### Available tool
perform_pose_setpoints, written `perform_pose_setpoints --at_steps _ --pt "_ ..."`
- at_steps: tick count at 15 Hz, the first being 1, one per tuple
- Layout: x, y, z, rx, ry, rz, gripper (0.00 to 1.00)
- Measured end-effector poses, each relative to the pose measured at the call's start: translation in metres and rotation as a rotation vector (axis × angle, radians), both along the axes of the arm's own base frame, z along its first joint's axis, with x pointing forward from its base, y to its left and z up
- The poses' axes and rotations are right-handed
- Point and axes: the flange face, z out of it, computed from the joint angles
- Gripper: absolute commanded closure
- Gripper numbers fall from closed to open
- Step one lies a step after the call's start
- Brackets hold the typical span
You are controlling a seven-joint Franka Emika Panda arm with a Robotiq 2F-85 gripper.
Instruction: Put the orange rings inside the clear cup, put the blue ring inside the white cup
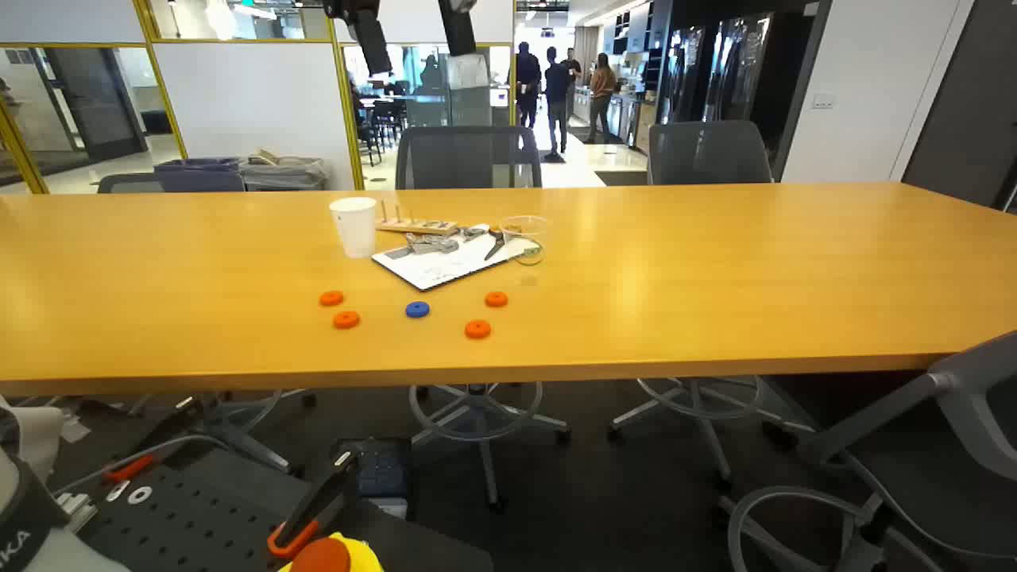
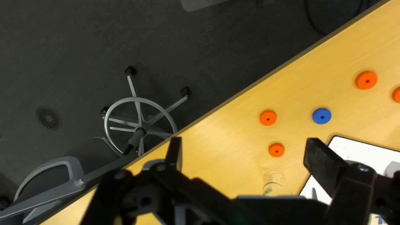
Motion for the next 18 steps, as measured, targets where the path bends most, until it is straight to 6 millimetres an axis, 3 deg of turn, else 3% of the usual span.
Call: perform_pose_setpoints --at_steps 6,10,13,18 --pt "-0.001 0.0 0.006 -0.004 -0.014 -0.001 0.0" --pt "0.007 0.007 -0.005 0.005 -0.015 0.027 0.0" --pt "0.033 0.028 -0.031 0.022 -0.066 0.112 0.0" --pt "0.073 0.051 -0.091 0.07 -0.066 0.218 0.0"
